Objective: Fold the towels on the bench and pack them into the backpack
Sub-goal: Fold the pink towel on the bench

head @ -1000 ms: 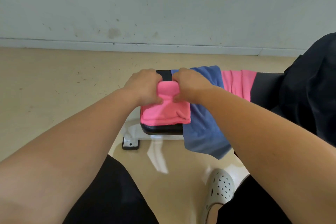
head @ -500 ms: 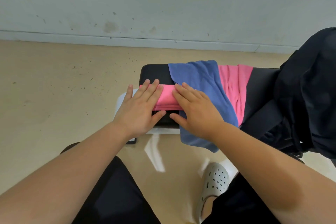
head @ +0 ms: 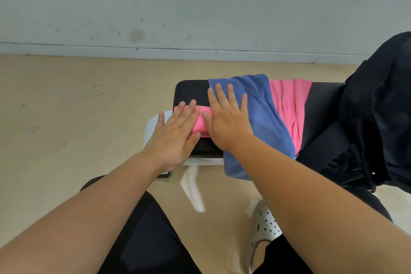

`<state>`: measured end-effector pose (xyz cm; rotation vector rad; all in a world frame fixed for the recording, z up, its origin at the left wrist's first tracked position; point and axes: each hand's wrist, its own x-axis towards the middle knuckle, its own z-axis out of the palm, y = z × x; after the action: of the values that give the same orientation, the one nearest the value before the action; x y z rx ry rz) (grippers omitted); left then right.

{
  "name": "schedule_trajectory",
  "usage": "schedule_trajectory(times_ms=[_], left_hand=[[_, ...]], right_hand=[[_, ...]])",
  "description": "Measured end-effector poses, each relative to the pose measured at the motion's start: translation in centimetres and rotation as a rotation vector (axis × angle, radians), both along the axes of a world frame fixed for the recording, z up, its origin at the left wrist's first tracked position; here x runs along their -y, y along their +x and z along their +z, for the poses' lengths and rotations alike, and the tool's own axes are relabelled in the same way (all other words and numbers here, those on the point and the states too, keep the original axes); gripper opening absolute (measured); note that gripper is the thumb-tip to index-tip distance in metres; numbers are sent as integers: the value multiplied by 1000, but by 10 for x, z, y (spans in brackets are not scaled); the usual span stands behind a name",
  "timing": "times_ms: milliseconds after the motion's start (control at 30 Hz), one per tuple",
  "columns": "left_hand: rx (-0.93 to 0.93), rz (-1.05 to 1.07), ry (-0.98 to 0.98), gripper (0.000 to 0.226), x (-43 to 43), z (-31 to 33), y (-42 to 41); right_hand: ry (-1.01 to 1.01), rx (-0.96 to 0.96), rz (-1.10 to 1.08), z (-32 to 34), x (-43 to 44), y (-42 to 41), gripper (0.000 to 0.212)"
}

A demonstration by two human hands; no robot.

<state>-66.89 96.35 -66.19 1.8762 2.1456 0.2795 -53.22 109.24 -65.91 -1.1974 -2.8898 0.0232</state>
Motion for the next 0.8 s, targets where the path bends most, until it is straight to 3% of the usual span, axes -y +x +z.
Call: schedule_trajectory(times_ms=[67, 133, 233, 400, 567, 800], left_hand=[[187, 103, 44, 63, -5, 3, 3], [222, 220, 73, 59, -18, 10, 7], [106, 313, 88, 60, -42, 17, 13], [-97, 292, 50, 63, -48, -3, 11], [-144, 302, 62, 63, -49, -12, 12], [-166, 256, -68, 62, -52, -1, 11]], right_hand=[[-23, -60, -21, -6, 1, 4, 66], [-42, -91, -21, -7, 1, 5, 66], [-69, -131, -21, -8, 1, 6, 65], [-109, -162, -16, -12, -3, 9, 66], [-126, -162, -29, -15, -4, 8, 66], [-52, -65, 66, -6, -6, 5, 64]])
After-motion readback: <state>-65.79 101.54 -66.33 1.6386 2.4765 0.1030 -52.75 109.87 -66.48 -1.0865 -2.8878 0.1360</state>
